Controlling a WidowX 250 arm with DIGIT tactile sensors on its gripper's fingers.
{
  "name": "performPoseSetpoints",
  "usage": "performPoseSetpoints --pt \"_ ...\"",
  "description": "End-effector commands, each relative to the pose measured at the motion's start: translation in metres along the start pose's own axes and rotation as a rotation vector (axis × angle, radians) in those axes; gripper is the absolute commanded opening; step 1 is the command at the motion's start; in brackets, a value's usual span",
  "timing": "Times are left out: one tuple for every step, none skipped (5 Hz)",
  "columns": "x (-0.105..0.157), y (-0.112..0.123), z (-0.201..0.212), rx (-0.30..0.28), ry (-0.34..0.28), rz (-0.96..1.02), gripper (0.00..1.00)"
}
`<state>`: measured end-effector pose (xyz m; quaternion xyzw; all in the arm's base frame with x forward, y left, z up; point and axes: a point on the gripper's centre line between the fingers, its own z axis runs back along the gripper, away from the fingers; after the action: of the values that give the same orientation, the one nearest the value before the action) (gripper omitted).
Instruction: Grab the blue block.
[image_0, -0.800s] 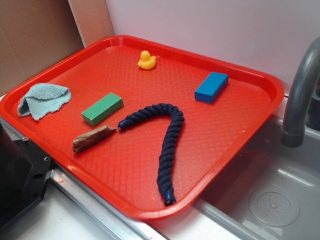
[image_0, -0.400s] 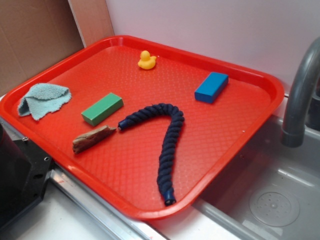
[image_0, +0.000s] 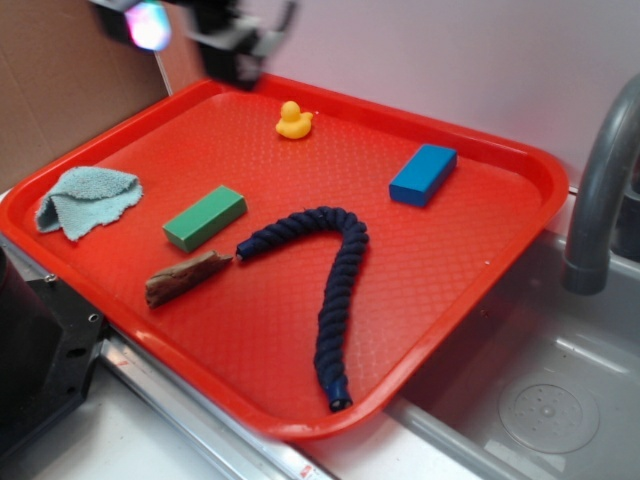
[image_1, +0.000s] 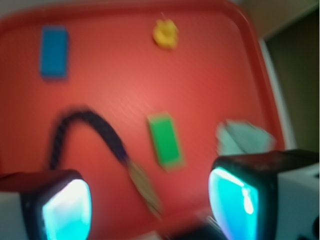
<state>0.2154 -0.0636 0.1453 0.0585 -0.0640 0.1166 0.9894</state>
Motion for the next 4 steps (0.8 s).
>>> performPoseSetpoints --pt "0.064 -0.051 -0.038 -0.153 -0.094 0.011 1.00" --pt "0.076 -0.075 -0.060 -0.151 -0.027 -0.028 1.00" --pt "0.085 -0.092 -0.074 -0.125 0.023 -0.032 1.00" --pt "0.087 -0.098 -0.096 -0.093 0.064 -0.005 1.00"
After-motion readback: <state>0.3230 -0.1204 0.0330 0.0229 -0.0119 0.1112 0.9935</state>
